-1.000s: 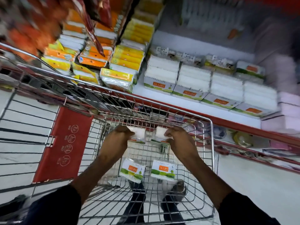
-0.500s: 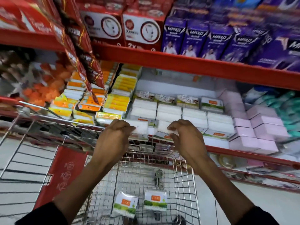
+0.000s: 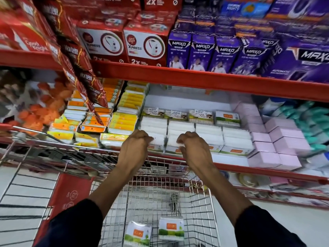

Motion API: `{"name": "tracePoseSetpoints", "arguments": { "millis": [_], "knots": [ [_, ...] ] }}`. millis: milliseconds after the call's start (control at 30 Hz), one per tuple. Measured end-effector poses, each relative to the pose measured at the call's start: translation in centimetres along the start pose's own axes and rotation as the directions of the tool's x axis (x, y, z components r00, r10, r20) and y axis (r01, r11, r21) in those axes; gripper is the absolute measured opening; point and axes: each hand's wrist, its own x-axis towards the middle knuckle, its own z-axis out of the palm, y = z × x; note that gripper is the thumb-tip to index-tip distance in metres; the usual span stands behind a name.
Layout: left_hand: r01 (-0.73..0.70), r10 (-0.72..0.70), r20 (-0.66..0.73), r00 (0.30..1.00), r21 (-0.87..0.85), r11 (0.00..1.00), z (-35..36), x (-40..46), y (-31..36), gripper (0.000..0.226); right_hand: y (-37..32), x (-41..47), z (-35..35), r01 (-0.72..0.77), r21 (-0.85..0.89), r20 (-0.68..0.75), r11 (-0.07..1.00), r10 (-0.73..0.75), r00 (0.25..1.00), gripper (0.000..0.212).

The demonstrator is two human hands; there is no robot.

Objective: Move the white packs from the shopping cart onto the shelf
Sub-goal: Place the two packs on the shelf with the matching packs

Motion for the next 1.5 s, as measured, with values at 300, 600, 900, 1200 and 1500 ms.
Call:
{"name": "tracePoseSetpoints", "arguments": {
  "millis": [300,600,900,1200,1500],
  "knots": [
    [0.012,-0.015,0.065,0.998,0.032,0.999,2.4,0.7,-0.6,0.047,0.6,0.6,2.0,0.011,-0.026,0.039,1.000,-0.010,0.999,0.030],
    [0.014,-0.018,0.089,0.996,0.049,0.999,3.7,0.7,-1.2,0.042,0.6,0.6,2.8,0.013,-0.001,0.014,1.000,-0.013,1.000,0.029],
    [-0.006,0.003,0.065,0.998,0.041,0.999,4.2,0.5,-1.4,0.039,0.7,0.4,2.9,0.036,0.036,-0.002,0.999,-0.036,0.999,0.026],
    [-0.028,0.026,0.052,0.998,0.037,0.999,4.6,0.3,-1.5,0.040,1.2,0.5,3.5,0.052,0.043,-0.008,0.998,-0.052,0.999,0.027],
    [-0.056,0.050,0.059,0.997,0.113,0.992,5.9,-5.3,-1.5,0.061,1.0,-4.0,5.6,0.162,-0.133,-0.067,0.978,-0.172,0.983,0.062]
  ]
}}
